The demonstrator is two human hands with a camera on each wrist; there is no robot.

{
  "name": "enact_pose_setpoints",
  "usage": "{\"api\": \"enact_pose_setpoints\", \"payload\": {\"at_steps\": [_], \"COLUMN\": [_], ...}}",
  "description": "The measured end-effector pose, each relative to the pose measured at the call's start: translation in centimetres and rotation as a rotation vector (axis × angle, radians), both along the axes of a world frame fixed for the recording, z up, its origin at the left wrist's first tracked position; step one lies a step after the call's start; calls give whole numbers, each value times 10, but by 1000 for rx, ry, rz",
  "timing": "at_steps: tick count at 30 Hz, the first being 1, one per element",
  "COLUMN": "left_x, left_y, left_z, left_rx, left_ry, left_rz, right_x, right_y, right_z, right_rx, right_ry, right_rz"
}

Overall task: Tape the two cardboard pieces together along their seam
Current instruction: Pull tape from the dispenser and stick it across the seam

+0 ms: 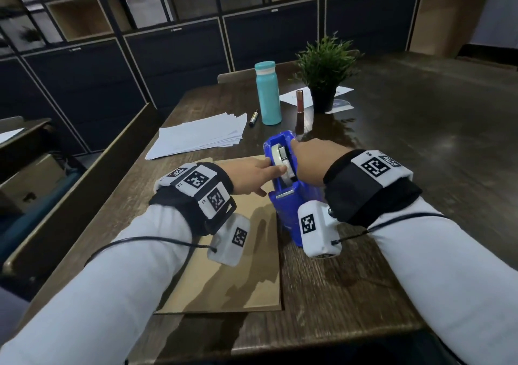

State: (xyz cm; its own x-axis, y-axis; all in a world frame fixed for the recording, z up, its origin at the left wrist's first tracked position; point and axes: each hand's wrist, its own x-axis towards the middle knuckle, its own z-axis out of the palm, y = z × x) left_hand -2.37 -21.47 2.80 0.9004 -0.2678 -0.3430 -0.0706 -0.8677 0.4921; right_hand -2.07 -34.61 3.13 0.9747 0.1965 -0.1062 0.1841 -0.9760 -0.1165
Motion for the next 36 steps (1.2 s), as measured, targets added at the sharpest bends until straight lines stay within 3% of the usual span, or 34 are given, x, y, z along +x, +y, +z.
{"api": "enact_pose_setpoints", "payload": {"at_steps": [4, 11, 14, 21, 28, 36], "left_x": [-3, 9, 10, -1, -11, -19], "left_y": [-3, -15, -11, -3, 2, -6], "left_z": [-7, -8, -9, -17, -30, -42], "left_rx": [-111, -18, -8, -255, -335, -551], "left_ry": [46, 12, -30, -82, -81, -65], "left_rz": [36, 3, 5, 68, 139, 316], "right_x": [-11, -22, -16, 28, 43, 52], "right_y": [-2, -16, -19, -25, -20, -22], "right_z": [6, 1, 0, -4, -32, -22], "right_rx": [-22, 74, 46, 51, -23, -84], "right_ry": [36, 123, 78, -88, -26, 11], "right_rz": [0, -83, -48, -134, -11, 16]}}
